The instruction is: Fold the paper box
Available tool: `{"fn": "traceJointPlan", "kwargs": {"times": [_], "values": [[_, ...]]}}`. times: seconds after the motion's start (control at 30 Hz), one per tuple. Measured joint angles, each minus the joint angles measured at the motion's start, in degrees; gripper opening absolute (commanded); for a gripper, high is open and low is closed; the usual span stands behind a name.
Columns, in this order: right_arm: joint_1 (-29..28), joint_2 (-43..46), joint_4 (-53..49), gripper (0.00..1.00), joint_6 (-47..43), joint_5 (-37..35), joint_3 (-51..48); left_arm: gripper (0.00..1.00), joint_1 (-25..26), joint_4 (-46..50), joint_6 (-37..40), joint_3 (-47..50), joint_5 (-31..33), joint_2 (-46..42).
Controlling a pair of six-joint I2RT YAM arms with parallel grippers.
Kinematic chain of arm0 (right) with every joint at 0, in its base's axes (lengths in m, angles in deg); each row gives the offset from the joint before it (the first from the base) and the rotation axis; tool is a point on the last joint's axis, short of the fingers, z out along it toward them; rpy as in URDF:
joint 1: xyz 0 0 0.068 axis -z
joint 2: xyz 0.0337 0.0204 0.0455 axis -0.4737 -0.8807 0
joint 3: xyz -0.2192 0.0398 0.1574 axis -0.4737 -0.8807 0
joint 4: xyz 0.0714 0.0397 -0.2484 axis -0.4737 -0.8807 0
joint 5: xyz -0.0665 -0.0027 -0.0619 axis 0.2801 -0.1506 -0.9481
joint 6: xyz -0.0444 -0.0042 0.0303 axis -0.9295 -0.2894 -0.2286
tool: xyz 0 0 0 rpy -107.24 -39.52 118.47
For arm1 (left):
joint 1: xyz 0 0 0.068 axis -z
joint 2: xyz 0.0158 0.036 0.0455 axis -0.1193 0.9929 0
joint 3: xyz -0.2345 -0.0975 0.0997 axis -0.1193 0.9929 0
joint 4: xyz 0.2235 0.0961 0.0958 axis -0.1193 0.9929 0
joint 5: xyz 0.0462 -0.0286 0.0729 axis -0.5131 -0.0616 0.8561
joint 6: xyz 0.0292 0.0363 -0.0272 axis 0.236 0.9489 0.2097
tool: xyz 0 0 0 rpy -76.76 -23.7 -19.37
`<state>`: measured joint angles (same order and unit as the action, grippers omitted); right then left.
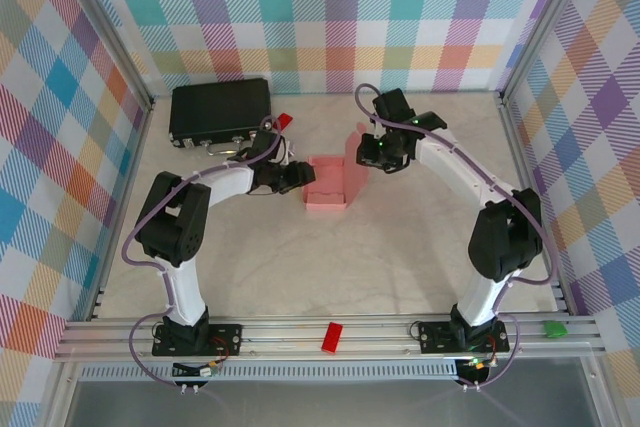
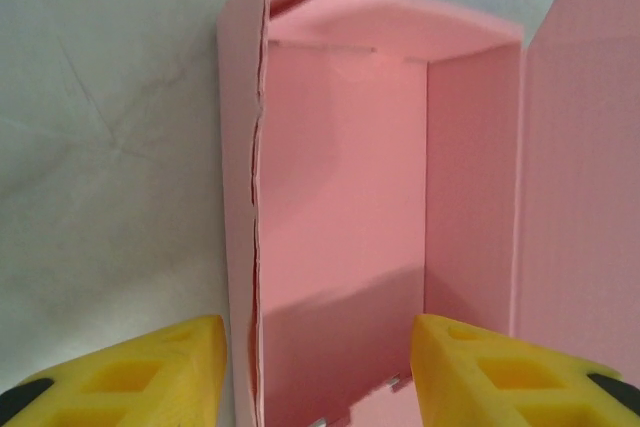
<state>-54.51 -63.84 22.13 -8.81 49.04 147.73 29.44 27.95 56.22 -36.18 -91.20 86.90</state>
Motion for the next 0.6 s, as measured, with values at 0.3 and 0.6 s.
{"fn": "traceJointPlan", "kwargs": {"times": [0.3,0.6], "values": [[-0.02,-3.89,-2.8,0.43,-2.82,-1.38,7.5,0.52,4.28,-2.27,-4.26,3.91,-0.83,-1.09],[0.0,-6.78,-6.73,0.64,-7.06,-9.6,14.84,0.66,7.04,-3.87,-7.32,6.05,-0.46,-6.29]]}}
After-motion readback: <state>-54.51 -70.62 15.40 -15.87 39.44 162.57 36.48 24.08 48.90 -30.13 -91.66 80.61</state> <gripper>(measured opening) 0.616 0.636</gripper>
